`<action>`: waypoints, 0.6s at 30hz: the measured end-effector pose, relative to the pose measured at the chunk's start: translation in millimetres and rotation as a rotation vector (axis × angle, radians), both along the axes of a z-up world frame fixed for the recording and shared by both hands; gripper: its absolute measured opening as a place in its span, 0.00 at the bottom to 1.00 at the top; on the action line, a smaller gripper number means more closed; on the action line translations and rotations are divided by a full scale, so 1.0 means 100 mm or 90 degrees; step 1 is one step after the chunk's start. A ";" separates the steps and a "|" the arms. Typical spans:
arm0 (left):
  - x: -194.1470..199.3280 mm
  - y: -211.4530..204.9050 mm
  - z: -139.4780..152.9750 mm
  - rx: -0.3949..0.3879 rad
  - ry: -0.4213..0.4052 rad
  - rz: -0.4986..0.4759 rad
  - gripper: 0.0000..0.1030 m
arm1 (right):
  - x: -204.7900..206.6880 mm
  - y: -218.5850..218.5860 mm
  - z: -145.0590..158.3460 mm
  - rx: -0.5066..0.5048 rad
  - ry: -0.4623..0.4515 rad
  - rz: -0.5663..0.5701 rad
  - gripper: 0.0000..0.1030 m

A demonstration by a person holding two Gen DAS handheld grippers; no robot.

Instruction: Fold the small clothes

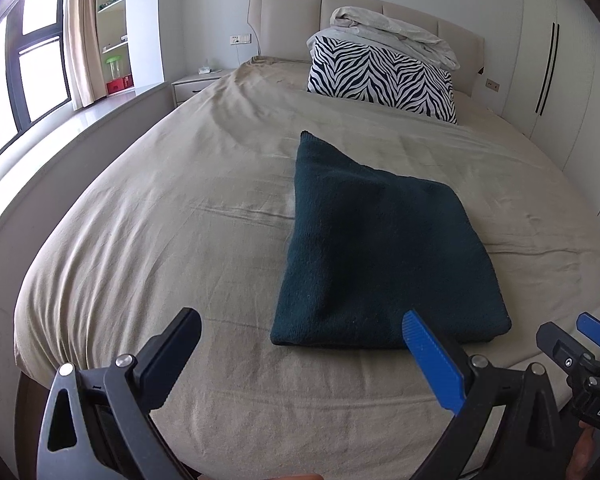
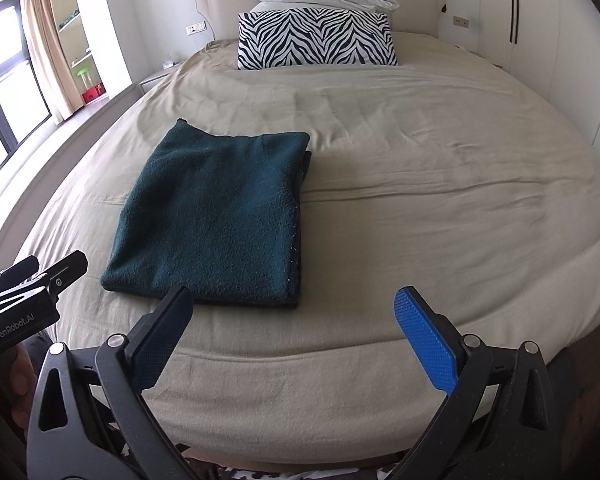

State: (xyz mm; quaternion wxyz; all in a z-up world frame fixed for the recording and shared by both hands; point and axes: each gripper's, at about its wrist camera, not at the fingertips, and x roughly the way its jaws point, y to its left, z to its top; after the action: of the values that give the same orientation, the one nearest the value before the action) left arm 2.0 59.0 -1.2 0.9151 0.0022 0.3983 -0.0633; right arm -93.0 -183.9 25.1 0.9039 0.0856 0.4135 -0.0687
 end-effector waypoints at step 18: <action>0.02 -0.01 -0.07 0.003 0.011 0.000 1.00 | 0.06 -0.03 -0.06 0.006 0.016 0.005 1.00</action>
State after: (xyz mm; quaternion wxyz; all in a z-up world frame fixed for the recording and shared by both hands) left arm 3.9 58.0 -8.5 0.9117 0.0037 0.4062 -0.0621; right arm -87.2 -186.9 18.7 0.8985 0.0873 0.4254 -0.0643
